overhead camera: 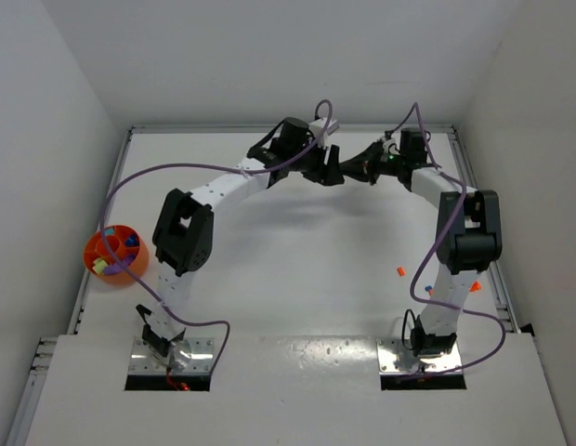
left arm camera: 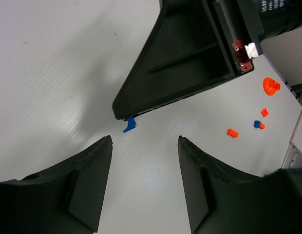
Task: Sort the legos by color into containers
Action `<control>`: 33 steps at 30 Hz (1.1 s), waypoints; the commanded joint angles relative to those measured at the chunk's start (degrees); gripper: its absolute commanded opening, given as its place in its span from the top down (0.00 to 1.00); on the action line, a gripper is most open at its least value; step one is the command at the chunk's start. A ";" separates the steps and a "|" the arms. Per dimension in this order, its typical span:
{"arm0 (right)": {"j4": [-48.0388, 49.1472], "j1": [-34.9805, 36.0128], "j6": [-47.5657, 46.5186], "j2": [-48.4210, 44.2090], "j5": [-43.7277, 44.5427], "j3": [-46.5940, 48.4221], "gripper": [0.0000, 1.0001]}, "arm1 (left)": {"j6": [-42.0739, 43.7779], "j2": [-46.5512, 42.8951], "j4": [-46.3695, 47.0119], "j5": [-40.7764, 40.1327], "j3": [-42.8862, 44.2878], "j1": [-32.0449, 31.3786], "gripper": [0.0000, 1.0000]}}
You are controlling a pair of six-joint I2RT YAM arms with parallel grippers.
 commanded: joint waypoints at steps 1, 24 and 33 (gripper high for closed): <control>2.27 0.43 0.86 -1.33 -0.34 2.22 1.00 | 0.35 -0.47 1.11 -1.08 1.07 1.28 0.37; 3.42 2.01 0.86 0.34 -1.92 4.33 1.00 | 1.93 1.11 1.11 -1.17 3.88 2.33 0.48; 4.03 2.54 0.86 0.34 -2.45 4.86 1.00 | 1.93 1.11 2.16 -1.79 5.03 3.39 0.55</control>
